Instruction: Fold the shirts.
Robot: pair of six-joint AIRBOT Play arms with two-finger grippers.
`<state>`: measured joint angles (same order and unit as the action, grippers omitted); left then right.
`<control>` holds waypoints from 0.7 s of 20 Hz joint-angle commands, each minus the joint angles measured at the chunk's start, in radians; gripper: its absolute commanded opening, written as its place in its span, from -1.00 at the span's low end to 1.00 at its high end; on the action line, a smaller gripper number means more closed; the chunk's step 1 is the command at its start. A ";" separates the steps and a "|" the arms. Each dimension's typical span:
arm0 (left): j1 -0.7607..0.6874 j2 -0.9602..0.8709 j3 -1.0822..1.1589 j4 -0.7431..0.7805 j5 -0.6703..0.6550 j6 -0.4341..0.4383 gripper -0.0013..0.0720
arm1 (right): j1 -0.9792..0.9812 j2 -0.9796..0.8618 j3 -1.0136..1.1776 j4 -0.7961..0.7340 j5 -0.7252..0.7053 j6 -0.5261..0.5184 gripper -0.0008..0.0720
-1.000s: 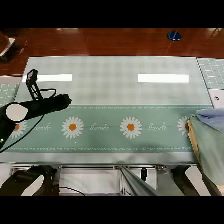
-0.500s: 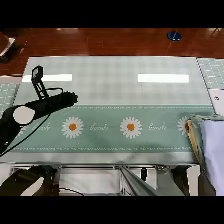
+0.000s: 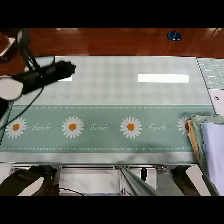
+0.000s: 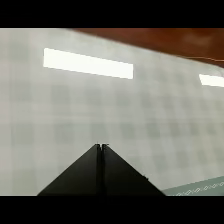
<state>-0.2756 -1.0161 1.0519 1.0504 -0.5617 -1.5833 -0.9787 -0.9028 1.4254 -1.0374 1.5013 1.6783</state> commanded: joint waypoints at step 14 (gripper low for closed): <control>0.045 -0.298 0.159 0.076 -0.356 0.109 -0.89 | 1.024 -0.460 -0.108 -0.597 -0.330 0.093 -0.93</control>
<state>-0.2432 -1.2991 1.2240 1.1149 -0.8989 -1.4769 0.0216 -1.3273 1.3285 -1.5753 1.1820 1.7298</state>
